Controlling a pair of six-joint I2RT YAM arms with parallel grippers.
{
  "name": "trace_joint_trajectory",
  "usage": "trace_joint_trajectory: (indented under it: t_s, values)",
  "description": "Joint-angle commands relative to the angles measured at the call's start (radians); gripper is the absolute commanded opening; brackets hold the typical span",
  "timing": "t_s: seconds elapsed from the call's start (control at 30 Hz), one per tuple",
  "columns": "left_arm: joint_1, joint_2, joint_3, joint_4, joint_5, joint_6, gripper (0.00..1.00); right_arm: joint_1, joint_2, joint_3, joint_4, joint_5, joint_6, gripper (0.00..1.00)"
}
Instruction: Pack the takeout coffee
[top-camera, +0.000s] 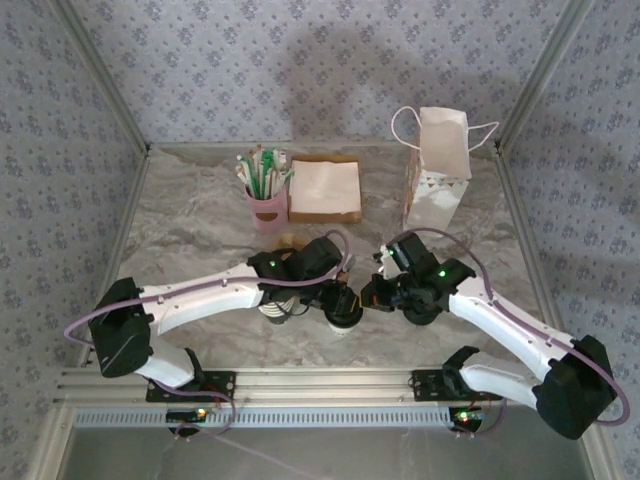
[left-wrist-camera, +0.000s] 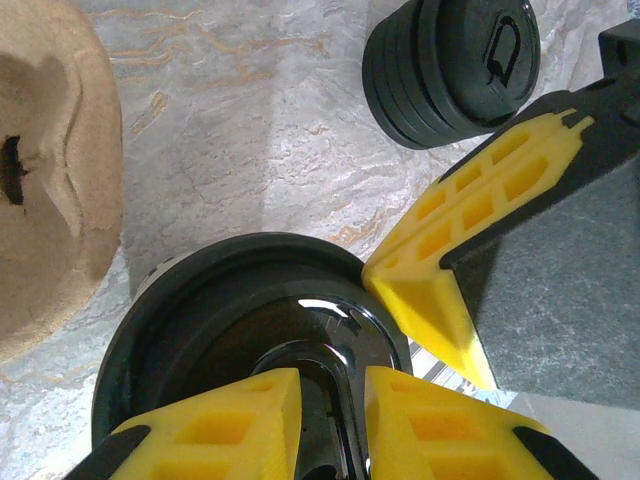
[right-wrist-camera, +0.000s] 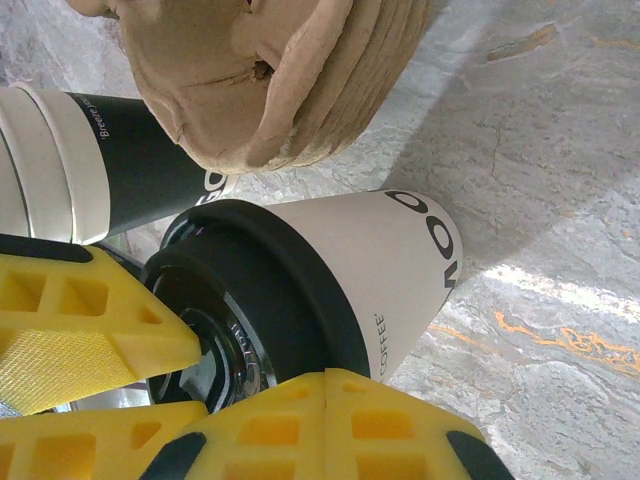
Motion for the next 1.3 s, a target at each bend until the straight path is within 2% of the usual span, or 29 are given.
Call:
trace_joint_trajectory:
  t_s: [0.0,0.17,0.27,0.43,0.53,0.63,0.8,1.0,1.27]
  values:
    - [-0.011,0.008,-0.053,-0.022,0.007,-0.029,0.24,-0.004,0.056,-0.025,0.000,0.055,-0.005,0.00]
    - [-0.011,-0.017,-0.063,-0.017,-0.009,-0.043,0.26,-0.005,0.091,0.053,-0.018,0.076,-0.047,0.00]
    - [-0.011,-0.036,-0.053,-0.024,-0.028,-0.049,0.31,-0.005,0.065,0.094,-0.039,0.080,-0.056,0.00]
    - [-0.006,-0.047,-0.025,-0.036,-0.053,-0.044,0.39,-0.005,-0.038,0.117,-0.108,0.118,-0.059,0.15]
    - [0.004,-0.044,-0.013,-0.039,-0.054,-0.041,0.40,-0.001,-0.099,0.085,-0.111,0.118,-0.037,0.19]
    - [0.014,-0.053,-0.006,-0.043,-0.057,-0.038,0.41,0.030,-0.164,0.023,-0.076,0.091,-0.001,0.19]
    - [0.025,-0.080,0.014,-0.044,-0.056,-0.030,0.50,0.135,-0.246,-0.101,0.060,0.081,0.103,0.21]
    - [0.037,-0.090,0.017,-0.055,-0.060,-0.026,0.53,0.258,-0.246,-0.151,0.162,0.145,0.171,0.21]
    - [0.037,-0.126,-0.017,-0.037,-0.050,-0.044,0.54,0.252,-0.209,-0.174,0.167,0.186,0.198,0.21]
